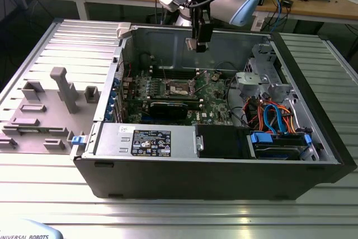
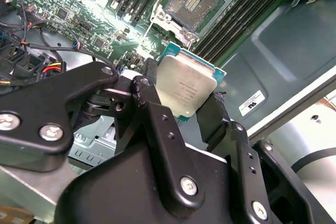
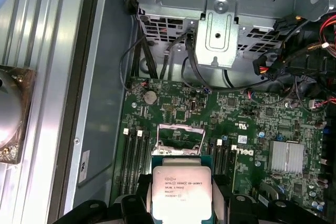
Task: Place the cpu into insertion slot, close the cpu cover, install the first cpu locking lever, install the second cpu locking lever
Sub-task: 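Place the cpu into insertion slot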
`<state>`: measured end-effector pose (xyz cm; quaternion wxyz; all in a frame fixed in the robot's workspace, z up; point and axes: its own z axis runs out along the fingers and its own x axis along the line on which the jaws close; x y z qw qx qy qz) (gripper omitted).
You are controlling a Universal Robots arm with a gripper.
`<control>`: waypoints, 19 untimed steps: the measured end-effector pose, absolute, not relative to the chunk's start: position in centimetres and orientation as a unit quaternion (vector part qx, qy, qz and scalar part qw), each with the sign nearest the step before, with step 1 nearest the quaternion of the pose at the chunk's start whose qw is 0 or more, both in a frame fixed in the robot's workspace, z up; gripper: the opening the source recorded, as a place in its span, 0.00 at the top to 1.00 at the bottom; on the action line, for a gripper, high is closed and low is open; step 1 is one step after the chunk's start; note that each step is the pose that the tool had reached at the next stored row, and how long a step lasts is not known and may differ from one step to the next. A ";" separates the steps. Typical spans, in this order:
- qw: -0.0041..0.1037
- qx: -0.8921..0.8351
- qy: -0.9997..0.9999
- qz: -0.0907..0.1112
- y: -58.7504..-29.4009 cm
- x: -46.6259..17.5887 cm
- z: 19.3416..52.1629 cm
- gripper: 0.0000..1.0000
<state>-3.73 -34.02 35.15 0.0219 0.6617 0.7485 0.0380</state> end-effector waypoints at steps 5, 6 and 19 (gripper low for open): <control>0.022 0.662 0.748 0.038 -34.0 -3.7 35.1 0.46; 0.022 0.662 0.748 0.038 -34.0 -3.8 34.9 0.46; 0.023 0.680 0.732 0.036 -34.0 -4.3 32.4 0.46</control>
